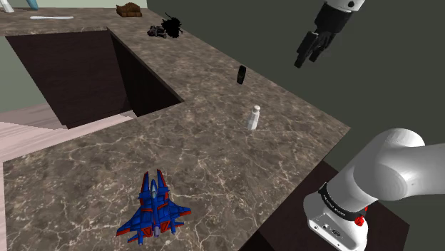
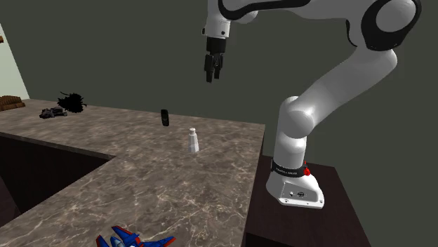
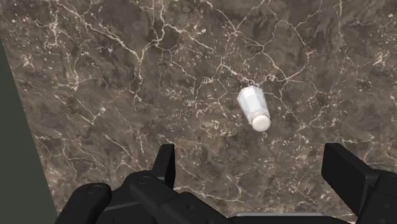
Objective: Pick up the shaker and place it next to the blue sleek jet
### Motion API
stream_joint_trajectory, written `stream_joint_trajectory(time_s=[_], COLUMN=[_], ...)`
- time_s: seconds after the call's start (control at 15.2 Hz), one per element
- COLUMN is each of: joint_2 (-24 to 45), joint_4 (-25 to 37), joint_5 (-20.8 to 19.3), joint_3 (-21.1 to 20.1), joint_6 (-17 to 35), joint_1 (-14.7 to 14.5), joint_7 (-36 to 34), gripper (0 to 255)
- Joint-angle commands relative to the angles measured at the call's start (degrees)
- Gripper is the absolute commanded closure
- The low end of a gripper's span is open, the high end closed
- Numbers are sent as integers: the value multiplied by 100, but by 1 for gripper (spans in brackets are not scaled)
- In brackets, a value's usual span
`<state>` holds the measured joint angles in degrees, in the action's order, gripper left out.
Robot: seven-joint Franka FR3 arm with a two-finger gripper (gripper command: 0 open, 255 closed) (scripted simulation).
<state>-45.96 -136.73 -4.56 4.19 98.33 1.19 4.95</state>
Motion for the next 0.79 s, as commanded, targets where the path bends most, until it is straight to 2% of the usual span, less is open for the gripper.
stream_joint_trajectory(time_s=[0.0, 0.4, 0.73], joint_2=[0, 41, 453], joint_4=[0, -1114, -1787], joint_5=[0, 162, 284], joint_3=[0, -432, -851], joint_6=[0, 1279, 2461], joint_1=[0, 128, 221], joint_7=[0, -1017, -1905], gripper=[0, 0, 0])
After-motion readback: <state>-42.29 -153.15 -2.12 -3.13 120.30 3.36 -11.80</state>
